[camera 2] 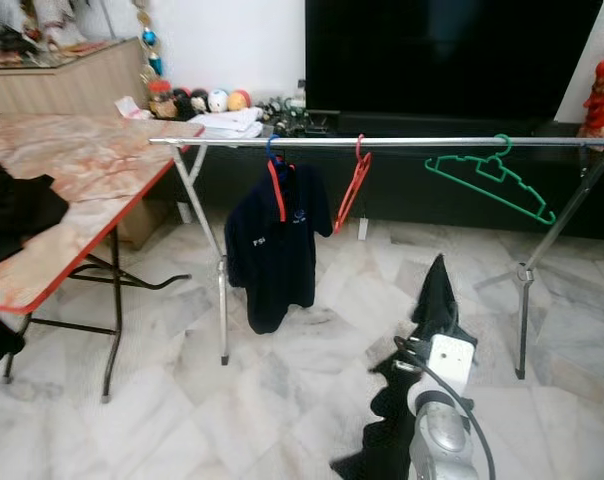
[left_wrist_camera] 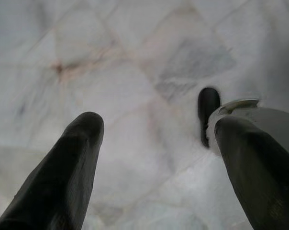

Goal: Hang hanger

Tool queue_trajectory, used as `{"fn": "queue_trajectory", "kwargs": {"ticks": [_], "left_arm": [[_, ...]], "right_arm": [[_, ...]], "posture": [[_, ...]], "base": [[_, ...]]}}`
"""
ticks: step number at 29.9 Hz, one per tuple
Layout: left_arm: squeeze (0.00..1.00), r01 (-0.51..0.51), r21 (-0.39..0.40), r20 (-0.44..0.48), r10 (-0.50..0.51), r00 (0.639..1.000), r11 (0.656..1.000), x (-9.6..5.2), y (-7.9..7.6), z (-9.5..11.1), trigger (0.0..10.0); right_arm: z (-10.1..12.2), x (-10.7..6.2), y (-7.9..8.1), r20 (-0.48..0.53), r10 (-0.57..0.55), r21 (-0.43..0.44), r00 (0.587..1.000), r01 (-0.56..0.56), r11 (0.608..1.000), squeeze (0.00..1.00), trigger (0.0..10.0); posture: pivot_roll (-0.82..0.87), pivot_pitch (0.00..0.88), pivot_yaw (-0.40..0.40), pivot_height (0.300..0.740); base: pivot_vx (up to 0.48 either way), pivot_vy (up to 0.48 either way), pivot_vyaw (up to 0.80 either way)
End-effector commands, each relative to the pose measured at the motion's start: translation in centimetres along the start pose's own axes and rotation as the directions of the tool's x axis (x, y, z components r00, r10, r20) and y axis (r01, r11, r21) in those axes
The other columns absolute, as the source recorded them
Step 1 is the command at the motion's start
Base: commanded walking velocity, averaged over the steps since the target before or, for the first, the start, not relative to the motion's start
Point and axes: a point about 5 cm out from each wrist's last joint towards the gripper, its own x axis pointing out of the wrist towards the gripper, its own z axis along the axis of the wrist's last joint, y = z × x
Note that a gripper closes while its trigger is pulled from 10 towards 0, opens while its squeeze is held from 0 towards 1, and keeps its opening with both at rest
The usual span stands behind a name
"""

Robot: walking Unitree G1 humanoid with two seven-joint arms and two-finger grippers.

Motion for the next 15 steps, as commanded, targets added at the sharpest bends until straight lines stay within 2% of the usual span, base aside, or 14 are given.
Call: {"fn": "queue_trajectory", "kwargs": {"ticks": [1,15], "left_arm": [[0.0,-0.009,-0.013,-0.022,0.008,1.0,1.0,-0.1,0.27,-0.58,10.0],[0.0,-0.005,-0.005,-0.023,0.005,1.0,1.0,-0.1,0.26,-0.63,10.0]], "right_arm": [[0.64,0.13,0.28,0.033,0.006,-0.001,0.999,-0.006,1.0,0.0,10.0],[0.57,0.23,0.35,0.028,0.002,-0.002,1.0,-0.002,1.0,0.0,10.0]], "posture": [[-0.05,0.0,0.068,0.74],[-0.05,0.0,0.073,0.74]], "base": [[0.0,0.0,0.0],[0.0,0.479,0.0]]}}
